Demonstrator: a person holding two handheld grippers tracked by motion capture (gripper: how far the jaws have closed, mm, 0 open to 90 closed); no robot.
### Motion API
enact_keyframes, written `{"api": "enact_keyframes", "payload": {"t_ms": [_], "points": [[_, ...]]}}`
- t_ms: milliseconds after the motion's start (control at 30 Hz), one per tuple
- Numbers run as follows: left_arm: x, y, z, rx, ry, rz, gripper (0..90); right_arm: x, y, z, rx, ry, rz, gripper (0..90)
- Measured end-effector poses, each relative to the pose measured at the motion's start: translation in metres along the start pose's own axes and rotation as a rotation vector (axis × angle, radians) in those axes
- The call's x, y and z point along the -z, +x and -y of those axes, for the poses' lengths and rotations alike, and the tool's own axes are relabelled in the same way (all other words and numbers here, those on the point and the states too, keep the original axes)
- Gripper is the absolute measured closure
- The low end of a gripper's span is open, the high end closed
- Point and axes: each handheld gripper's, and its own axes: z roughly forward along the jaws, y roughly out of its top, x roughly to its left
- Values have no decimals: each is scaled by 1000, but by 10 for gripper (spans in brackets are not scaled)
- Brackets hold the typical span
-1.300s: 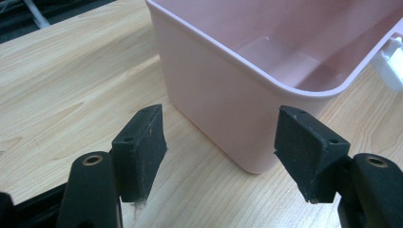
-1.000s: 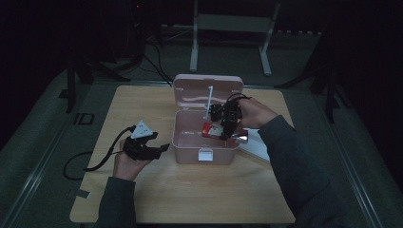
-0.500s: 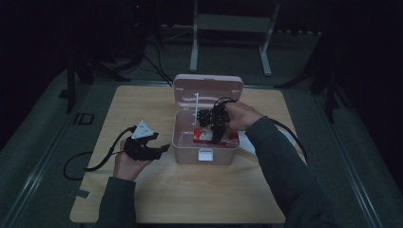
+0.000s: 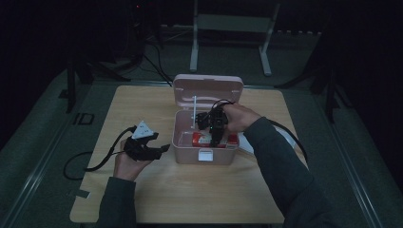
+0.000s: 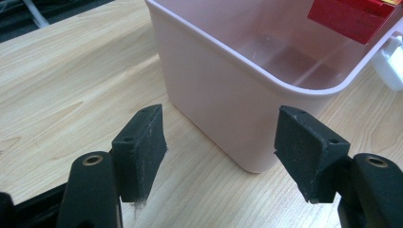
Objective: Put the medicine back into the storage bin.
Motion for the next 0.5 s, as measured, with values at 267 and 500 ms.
{"api": "enact_keyframes", "payload": {"t_ms": [267,500], "points": [[-1,0,0,-1,5,1,339,-1,0,-3,-4,-3,-16,512],[-1,0,0,-2,6,1,339,-2,0,-4,-14,-12,-19,510]]}}
